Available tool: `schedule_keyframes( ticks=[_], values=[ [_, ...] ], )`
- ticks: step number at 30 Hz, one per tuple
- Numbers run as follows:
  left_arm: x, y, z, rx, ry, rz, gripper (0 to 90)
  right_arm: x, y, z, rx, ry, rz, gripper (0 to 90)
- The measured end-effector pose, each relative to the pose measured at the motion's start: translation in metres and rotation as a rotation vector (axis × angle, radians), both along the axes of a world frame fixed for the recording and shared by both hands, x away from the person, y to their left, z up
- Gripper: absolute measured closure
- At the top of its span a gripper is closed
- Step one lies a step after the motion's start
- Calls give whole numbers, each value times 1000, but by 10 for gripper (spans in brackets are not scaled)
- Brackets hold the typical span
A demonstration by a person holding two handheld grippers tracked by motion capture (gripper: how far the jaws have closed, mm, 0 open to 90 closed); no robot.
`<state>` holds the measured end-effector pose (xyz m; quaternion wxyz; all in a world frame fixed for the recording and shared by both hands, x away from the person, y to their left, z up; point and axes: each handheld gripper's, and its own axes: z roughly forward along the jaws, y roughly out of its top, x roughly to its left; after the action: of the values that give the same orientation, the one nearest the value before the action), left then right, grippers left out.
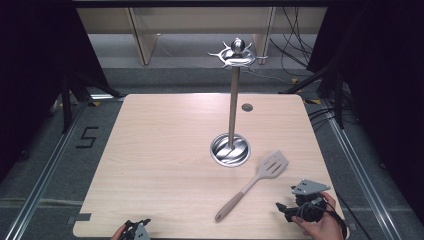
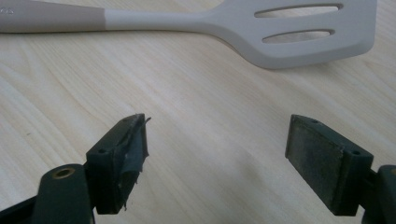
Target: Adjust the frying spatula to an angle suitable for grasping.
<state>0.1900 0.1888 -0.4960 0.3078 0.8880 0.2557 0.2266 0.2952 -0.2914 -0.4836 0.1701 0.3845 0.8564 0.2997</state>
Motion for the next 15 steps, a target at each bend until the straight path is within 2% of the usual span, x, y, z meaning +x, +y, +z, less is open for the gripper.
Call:
schedule_keyframes(
  ticks=[4,5,10,15],
  values=[
    [0,0,0,1,0,2,185,1,2,1,-5,-2,15,226],
    [0,0,0,0,0,1,185,2,2,1,-21,-4,32,227],
    [0,0,0,9,-7,8,185,2,4,2,-18,-2,37,231],
    [0,0,0,0,0,1,185,2,7,2,-20,-9,57,247]
  ],
)
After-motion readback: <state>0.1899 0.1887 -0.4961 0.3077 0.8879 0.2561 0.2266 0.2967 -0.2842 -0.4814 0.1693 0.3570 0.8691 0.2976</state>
